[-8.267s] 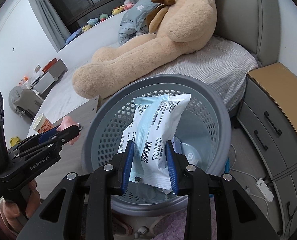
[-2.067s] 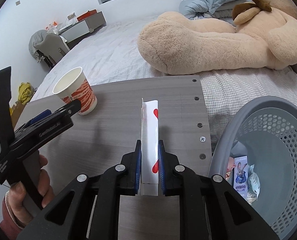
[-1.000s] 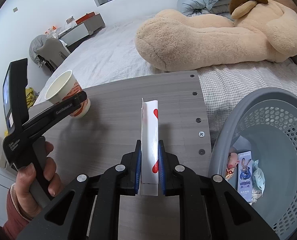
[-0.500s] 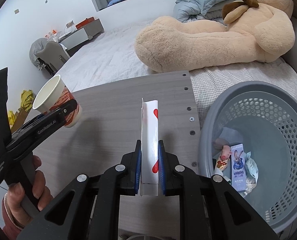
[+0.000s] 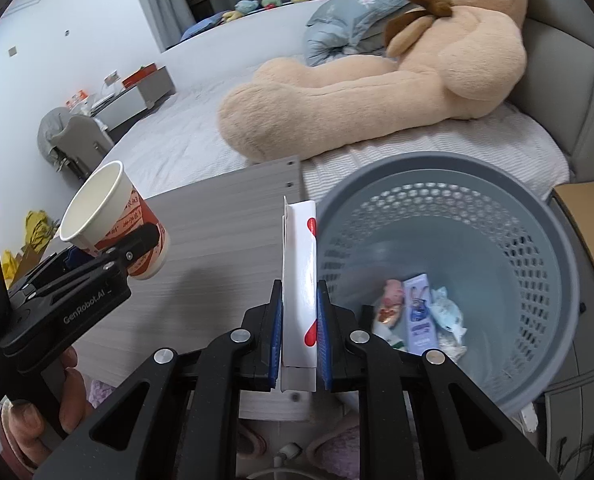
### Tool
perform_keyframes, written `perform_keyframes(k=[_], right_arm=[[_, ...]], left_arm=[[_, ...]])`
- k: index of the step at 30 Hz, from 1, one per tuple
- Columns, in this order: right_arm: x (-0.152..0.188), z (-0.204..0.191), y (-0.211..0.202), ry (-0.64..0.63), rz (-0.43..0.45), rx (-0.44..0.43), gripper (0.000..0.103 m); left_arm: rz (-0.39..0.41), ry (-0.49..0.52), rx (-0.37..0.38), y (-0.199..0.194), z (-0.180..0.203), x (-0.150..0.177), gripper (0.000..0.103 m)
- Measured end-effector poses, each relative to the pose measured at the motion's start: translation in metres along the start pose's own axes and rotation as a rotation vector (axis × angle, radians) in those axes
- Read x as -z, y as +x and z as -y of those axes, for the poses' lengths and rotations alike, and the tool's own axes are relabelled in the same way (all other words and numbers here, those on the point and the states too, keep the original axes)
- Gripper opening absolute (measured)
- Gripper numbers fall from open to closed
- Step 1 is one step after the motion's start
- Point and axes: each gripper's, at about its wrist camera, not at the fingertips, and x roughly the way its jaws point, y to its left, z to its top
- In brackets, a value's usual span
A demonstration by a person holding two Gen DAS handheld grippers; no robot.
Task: Collect trash
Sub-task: 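Carry the paper cup and strip packet over the grey basket, then open both tools to drop the cup and strip into the basket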
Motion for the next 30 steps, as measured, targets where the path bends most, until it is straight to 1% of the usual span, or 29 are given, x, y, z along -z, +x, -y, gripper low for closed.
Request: perform_keyframes(k=[4,13,24,30], right_arm=[[0.001,0.027,-0.010,0.035,0.012,0.035,0.015],[0.004,0.080,-0.020,0.117,0.019,0.097,0.015],[0.003,0.117,-0.015,0.180,0.011,0.096,0.015],[0.000,0.127,-0.007,0.193,-0.009,0.075,0.015]], left_arm=[[-0.016,0.039,0.048,0.004,0.029,-0.003,0.059],[-0.045,0.123,0.112,0.017,0.081,-0.011,0.059],[-0.085,0.209,0.164,0.034,0.128,-0.013,0.060],[-0.117,0.215,0.171,0.046,0.139,-0.015,0.060]])
